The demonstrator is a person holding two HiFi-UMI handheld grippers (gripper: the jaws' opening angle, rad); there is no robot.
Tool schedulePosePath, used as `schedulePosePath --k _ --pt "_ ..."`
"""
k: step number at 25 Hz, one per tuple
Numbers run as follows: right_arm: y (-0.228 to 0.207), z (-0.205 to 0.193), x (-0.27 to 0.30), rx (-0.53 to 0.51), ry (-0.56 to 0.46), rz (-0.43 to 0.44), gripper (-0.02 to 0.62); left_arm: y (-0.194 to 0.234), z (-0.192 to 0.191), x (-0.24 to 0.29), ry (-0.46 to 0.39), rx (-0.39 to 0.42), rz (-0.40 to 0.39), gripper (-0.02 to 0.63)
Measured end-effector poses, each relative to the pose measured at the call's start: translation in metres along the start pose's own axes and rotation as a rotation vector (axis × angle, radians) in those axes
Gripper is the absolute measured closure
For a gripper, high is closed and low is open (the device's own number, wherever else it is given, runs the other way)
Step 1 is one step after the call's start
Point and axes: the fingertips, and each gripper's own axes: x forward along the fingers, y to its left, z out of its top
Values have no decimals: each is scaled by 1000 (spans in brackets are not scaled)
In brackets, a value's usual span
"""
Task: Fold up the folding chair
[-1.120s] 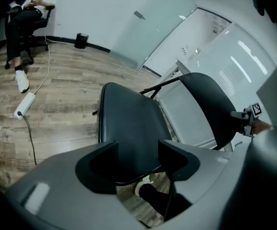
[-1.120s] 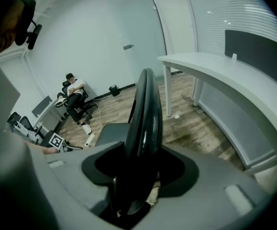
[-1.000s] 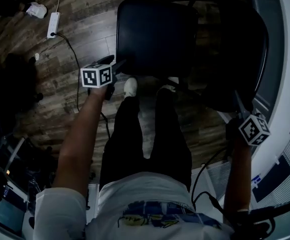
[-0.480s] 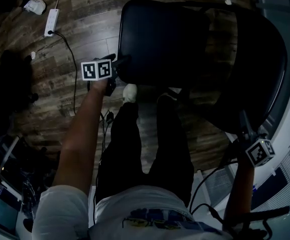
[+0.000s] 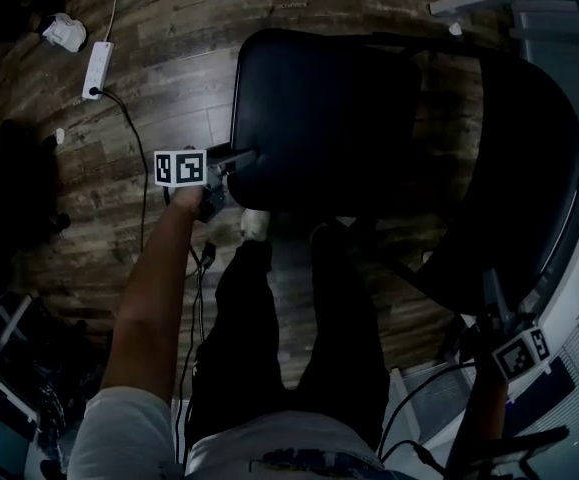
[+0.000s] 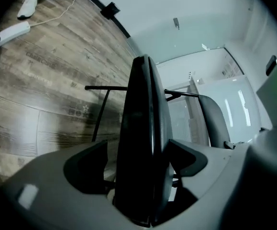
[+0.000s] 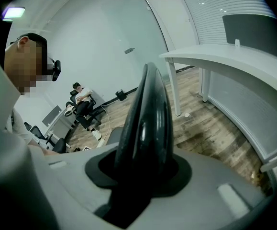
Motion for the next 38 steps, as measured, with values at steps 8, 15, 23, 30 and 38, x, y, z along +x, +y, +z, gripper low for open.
schedulePosePath --k 8,15,23,30,38 --pt "-2 5 0 32 -76 23 471 -16 4 36 108 8 -131 201" --pt "-1 8 -1 33 -83 11 483 -21 -4 33 126 30 -129 236" --pt "11 30 -19 -9 -129 14 509 -63 5 29 128 42 -144 285" --pt "8 42 -44 -19 -109 -19 514 -122 -4 30 131 27 -147 343" --pt "14 57 -64 -45 -105 -52 514 -181 -7 33 138 19 -148 393"
